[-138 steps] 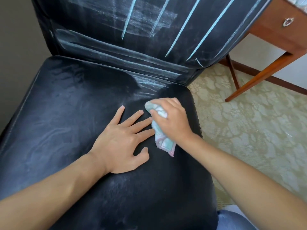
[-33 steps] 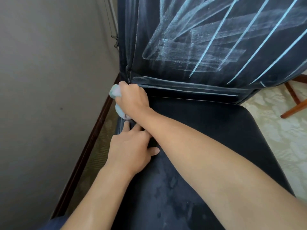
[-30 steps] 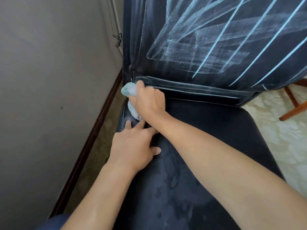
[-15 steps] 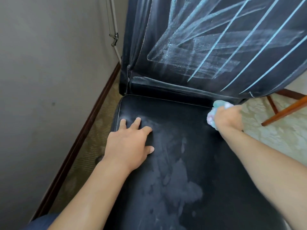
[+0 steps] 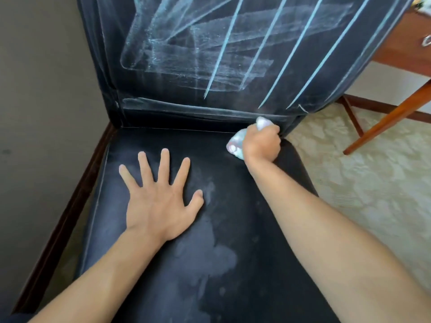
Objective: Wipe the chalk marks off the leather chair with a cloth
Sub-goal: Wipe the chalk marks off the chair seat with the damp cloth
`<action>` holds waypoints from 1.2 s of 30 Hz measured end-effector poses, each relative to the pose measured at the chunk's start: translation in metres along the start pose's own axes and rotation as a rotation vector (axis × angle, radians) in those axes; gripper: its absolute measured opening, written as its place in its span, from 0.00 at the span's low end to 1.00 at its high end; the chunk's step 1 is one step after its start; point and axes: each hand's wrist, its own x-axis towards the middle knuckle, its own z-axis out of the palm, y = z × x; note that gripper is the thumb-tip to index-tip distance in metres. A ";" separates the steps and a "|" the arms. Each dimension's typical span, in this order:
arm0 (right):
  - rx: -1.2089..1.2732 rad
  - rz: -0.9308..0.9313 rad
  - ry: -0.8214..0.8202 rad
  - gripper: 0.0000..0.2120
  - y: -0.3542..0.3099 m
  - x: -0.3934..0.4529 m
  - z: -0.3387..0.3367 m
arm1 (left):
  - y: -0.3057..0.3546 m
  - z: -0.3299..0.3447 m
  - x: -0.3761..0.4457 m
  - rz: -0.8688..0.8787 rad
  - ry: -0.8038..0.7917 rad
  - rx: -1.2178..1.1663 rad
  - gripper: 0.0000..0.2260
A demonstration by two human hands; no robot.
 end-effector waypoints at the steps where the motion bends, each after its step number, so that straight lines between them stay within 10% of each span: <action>1: 0.008 -0.057 -0.030 0.19 -0.014 -0.018 0.014 | -0.001 0.002 0.000 0.004 0.013 -0.009 0.38; 9: -0.233 -0.652 -0.341 0.13 -0.038 -0.046 0.028 | -0.005 0.004 0.004 -0.004 0.055 -0.025 0.38; 19: 0.289 0.047 0.182 0.14 0.038 0.069 -0.061 | -0.004 0.007 0.006 -0.007 0.081 -0.002 0.38; 36: 0.396 -0.189 -0.387 0.13 -0.116 -0.135 0.047 | -0.006 0.003 0.004 0.033 0.076 -0.094 0.44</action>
